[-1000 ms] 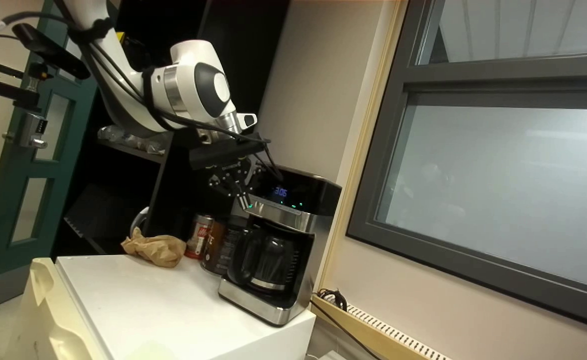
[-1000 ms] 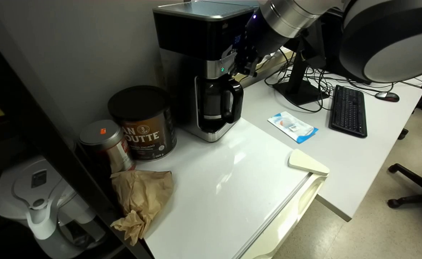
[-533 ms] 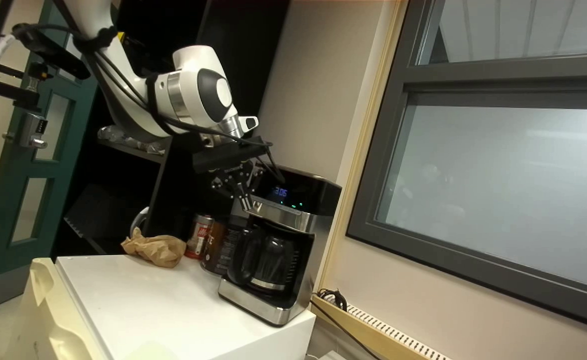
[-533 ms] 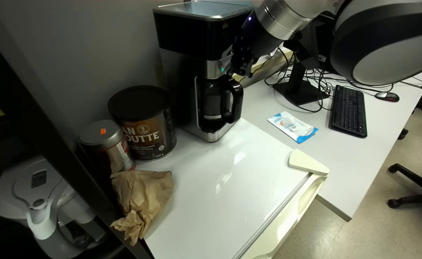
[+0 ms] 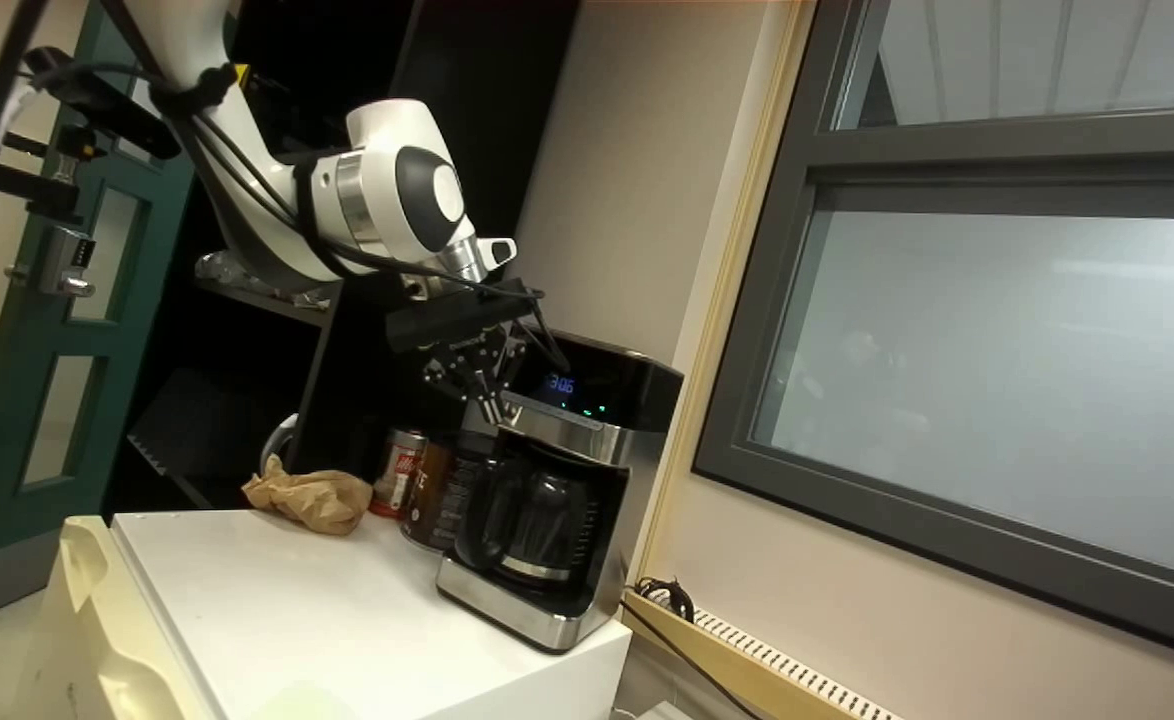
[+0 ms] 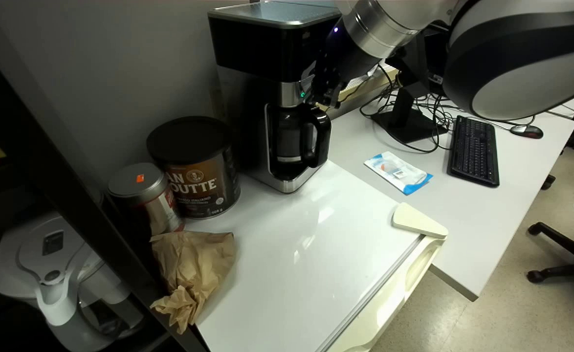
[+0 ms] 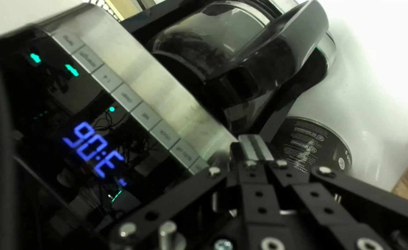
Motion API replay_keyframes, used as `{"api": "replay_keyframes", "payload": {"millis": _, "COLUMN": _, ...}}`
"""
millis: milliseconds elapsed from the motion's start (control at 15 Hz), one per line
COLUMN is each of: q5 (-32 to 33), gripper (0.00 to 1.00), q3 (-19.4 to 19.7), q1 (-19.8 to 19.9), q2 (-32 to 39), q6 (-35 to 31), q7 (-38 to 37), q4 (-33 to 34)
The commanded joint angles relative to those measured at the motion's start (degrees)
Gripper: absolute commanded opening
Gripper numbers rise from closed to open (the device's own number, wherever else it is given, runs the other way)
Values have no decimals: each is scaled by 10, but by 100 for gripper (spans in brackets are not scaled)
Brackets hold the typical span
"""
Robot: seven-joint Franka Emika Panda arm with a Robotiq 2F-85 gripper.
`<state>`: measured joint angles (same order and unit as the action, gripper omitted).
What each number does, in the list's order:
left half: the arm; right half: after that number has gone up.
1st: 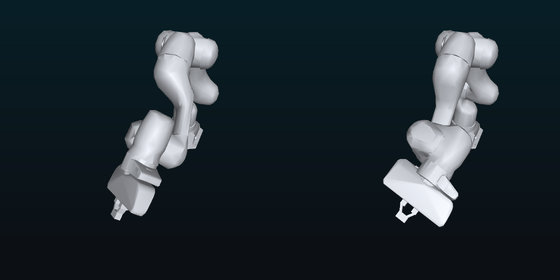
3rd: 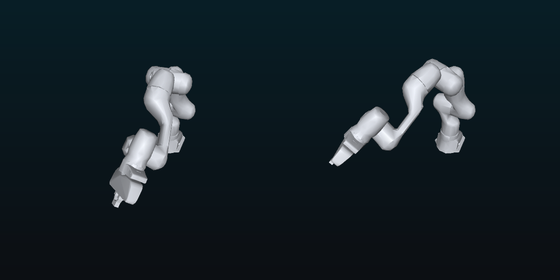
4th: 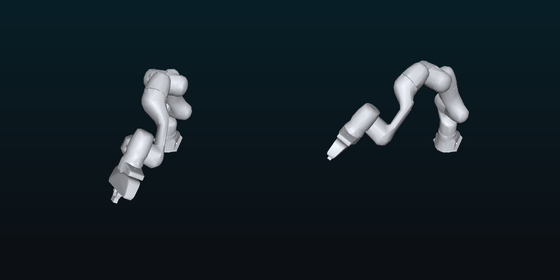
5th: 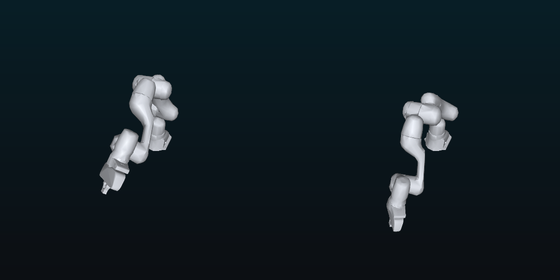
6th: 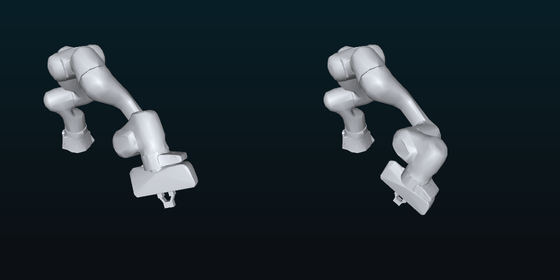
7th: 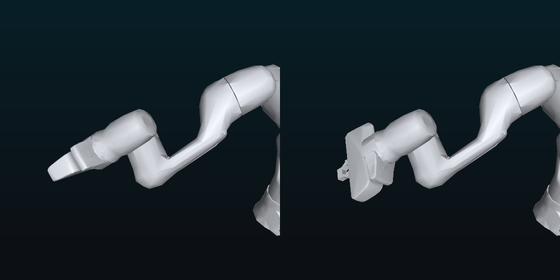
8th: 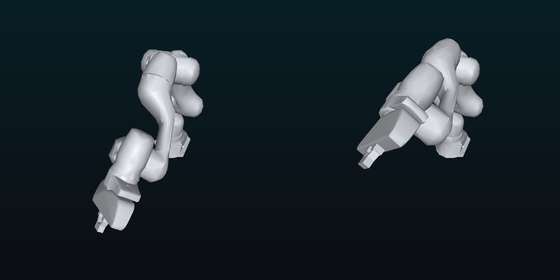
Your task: Press the button on the coffee machine
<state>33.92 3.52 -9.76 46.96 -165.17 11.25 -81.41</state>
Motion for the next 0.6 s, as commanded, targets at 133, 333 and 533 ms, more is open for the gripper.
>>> {"api": "replay_keyframes", "payload": {"millis": 133, "q5": -7, "gripper": 0, "q3": 7, "q1": -8, "q2": 12, "q6": -20, "q7": 15, "q4": 21}}
{"api": "replay_keyframes", "payload": {"millis": 333, "q5": -2, "gripper": 0, "q3": 9, "q1": -11, "q2": 6, "q6": -31, "q7": 16, "q4": 11}}
{"api": "replay_keyframes", "payload": {"millis": 533, "q5": 3, "gripper": 0, "q3": 15, "q1": -14, "q2": 1, "q6": -46, "q7": 18, "q4": 2}}
